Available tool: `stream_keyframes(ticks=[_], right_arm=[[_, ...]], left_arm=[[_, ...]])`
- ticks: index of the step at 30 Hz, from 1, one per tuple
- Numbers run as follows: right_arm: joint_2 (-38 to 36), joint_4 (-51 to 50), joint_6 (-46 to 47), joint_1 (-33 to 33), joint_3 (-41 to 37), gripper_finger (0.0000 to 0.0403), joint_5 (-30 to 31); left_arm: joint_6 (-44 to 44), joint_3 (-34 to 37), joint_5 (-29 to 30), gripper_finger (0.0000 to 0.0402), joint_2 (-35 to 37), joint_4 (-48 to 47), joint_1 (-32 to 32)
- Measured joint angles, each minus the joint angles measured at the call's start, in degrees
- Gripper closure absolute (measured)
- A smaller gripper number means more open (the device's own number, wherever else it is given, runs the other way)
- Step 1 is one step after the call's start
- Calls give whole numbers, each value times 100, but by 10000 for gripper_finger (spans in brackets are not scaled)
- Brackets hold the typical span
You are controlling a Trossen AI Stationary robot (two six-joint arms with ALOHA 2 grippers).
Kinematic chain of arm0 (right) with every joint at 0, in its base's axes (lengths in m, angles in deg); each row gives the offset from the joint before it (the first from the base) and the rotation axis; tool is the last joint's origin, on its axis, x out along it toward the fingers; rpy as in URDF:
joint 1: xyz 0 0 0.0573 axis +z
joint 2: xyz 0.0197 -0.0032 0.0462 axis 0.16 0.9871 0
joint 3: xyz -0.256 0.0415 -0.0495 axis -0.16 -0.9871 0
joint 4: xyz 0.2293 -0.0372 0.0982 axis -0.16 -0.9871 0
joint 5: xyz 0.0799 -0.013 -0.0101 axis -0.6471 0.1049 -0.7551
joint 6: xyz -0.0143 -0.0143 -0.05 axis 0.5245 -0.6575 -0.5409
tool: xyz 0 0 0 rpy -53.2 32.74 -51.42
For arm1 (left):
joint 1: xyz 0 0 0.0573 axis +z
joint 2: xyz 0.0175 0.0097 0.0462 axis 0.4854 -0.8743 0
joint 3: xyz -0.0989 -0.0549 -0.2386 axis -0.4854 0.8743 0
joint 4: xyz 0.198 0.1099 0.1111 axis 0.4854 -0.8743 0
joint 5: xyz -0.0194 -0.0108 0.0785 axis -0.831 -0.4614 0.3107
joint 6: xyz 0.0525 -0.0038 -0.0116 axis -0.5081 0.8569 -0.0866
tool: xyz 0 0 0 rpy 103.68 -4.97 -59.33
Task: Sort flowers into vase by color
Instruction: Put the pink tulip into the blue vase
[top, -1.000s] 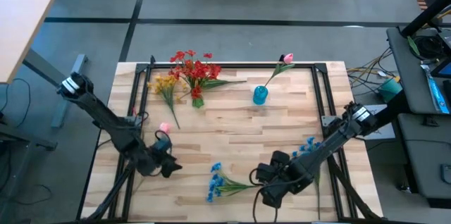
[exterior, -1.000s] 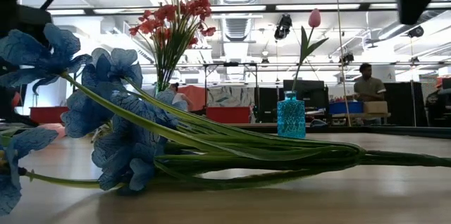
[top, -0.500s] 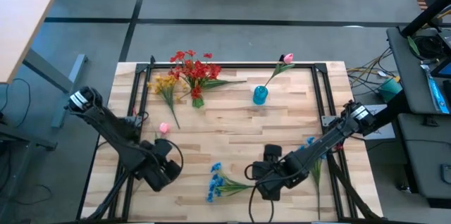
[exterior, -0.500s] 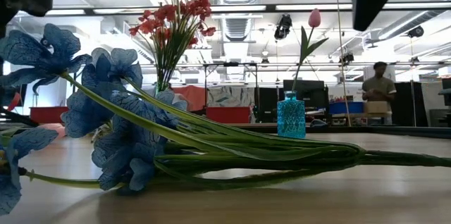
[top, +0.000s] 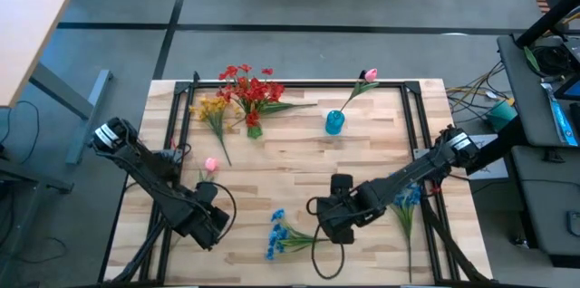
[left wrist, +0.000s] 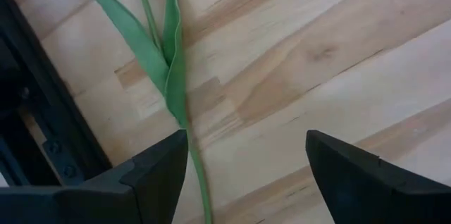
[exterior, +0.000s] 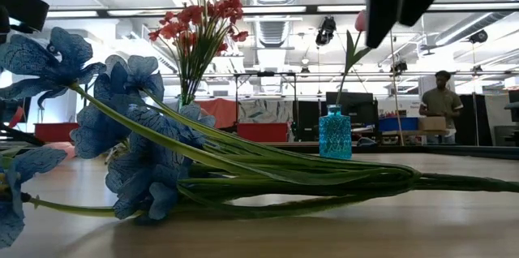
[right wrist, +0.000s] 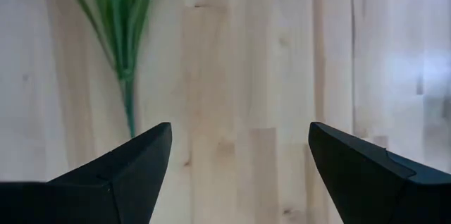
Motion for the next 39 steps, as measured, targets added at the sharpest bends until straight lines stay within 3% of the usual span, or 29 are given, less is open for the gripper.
stream_keyframes(ticks=[14, 22, 32, 39], right_arm=[[-2, -22, -162, -285, 4, 76, -498], [-30, -283, 241, -170, 11, 76, -776], [-529, -684, 582, 96, 11, 76, -756], [-1678, -593, 1047, 495, -64, 76, 460]], left_arm=[[421, 40, -457, 131, 4, -826, 0], [338, 693, -492, 131, 2, 21, 0], [451, 1127, -406, 133, 2, 292, 0], [441, 1499, -377, 154, 28, 837, 0]])
